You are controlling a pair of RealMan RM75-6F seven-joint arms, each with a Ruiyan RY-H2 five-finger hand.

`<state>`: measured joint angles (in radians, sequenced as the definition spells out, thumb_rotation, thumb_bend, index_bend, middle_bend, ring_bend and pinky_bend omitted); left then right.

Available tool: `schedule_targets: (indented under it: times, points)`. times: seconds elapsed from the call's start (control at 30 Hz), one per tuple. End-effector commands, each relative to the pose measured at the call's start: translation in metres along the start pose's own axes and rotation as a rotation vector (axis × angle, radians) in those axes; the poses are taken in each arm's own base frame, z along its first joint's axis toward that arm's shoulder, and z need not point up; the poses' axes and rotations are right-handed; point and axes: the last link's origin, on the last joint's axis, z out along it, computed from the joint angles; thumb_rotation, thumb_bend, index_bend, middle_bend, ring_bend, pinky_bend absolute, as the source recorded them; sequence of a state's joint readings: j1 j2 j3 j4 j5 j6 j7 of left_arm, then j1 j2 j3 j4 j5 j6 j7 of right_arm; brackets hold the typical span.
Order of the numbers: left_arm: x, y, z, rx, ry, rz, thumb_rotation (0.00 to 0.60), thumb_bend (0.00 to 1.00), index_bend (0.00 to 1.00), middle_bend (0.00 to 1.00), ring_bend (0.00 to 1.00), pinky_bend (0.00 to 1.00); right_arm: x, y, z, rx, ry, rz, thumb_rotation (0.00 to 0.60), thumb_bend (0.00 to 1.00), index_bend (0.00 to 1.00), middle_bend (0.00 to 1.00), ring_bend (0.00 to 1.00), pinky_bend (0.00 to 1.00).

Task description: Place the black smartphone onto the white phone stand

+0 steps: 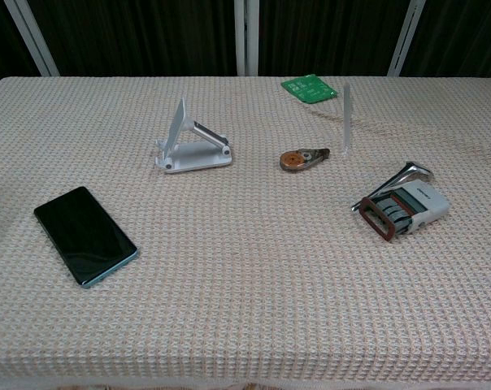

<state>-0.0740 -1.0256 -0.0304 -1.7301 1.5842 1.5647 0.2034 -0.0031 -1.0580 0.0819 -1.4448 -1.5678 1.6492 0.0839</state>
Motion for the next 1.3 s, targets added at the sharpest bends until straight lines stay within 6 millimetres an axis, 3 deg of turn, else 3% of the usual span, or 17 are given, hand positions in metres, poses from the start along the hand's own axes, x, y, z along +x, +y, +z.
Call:
schedule_targets:
  times: [0.03,0.3,0.57,0.8,0.93,1.1,1.3]
  points:
    - [-0.001,0.000,0.000,-0.003,-0.001,0.000,0.600,0.09,0.04,0.08,0.04,0.15,-0.002,0.002,-0.002,-0.006,-0.006,-0.003,0.600,0.20,0.00,0.00,0.00,0.00]
    - [-0.002,0.008,0.003,-0.080,-0.034,0.016,0.600,0.09,0.04,0.08,0.05,0.15,-0.004,-0.002,-0.006,0.003,-0.010,-0.010,0.600,0.20,0.00,0.00,0.00,0.00]
    - [-0.005,0.056,0.038,-0.424,-0.102,0.158,0.600,0.10,0.04,0.08,0.05,0.15,0.001,-0.011,-0.002,0.017,-0.004,-0.031,0.600,0.20,0.00,0.00,0.00,0.00]
    - [-0.026,0.106,0.065,-0.706,-0.182,0.262,0.600,0.10,0.04,0.08,0.05,0.15,0.004,-0.007,-0.007,-0.013,0.003,-0.046,0.600,0.20,0.00,0.00,0.00,0.00]
    - [-0.048,0.127,0.076,-0.859,-0.197,0.362,0.600,0.10,0.04,0.07,0.05,0.15,0.003,-0.005,-0.012,-0.025,0.002,-0.043,0.600,0.20,0.00,0.00,0.00,0.00]
    - [-0.072,0.137,0.084,-0.935,-0.292,0.409,0.600,0.10,0.04,0.06,0.05,0.15,0.002,-0.002,-0.019,-0.042,0.005,-0.044,0.600,0.20,0.00,0.00,0.00,0.00]
    - [-0.087,0.147,0.089,-0.884,-0.384,0.346,0.600,0.09,0.04,0.00,0.04,0.15,0.005,0.005,-0.024,-0.067,0.023,-0.043,0.600,0.20,0.00,0.00,0.00,0.00]
